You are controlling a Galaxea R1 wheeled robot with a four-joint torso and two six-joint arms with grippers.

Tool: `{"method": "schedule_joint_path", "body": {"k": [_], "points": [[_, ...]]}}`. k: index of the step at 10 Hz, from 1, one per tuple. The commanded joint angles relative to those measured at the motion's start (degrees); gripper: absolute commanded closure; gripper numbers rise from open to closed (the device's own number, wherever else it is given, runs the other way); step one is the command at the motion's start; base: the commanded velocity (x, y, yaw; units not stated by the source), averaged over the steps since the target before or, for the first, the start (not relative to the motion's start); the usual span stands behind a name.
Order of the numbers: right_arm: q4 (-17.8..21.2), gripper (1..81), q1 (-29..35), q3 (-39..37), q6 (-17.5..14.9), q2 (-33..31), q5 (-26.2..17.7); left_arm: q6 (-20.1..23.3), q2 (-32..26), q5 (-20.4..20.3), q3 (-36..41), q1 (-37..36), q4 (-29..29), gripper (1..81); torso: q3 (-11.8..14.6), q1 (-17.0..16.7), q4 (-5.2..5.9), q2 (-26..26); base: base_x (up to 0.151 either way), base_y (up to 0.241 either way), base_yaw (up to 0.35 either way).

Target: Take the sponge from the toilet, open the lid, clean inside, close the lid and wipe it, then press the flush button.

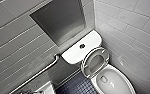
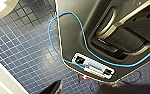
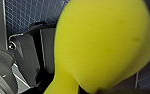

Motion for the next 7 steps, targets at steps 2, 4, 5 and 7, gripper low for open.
{"method": "schedule_joint_path", "body": {"k": [2,4,5,7], "points": [[-2.8,81.1,-10.9,-13.0,-0.5,7.0,5.9,0.2,-1.6,4.9,-0.9,1.3,0.1,1.0,0.0,0.0,0.00,0.0,0.000,0.000,0.000],[-5.8,81.1,-16.0,-21.9,-0.5,12.1,11.2,-0.3,-1.9,2.9,-0.5,-0.5,-0.8,1.0,0.0,0.0,0.00,0.0,0.000,0.000,0.000],[-8.0,81.1,-18.3,-26.4,-0.4,14.5,15.8,-0.4,-2.3,1.7,0.8,-2.1,-1.4,1.0,0.0,0.0,0.00,0.0,0.000,0.000,0.000],[-10.9,81.1,-22.6,-33.5,-0.4,17.4,24.4,-0.4,-6.1,2.4,10.0,-4.0,-1.6,1.0,0.0,0.0,0.00,0.0,0.000,0.000,0.000]]}}
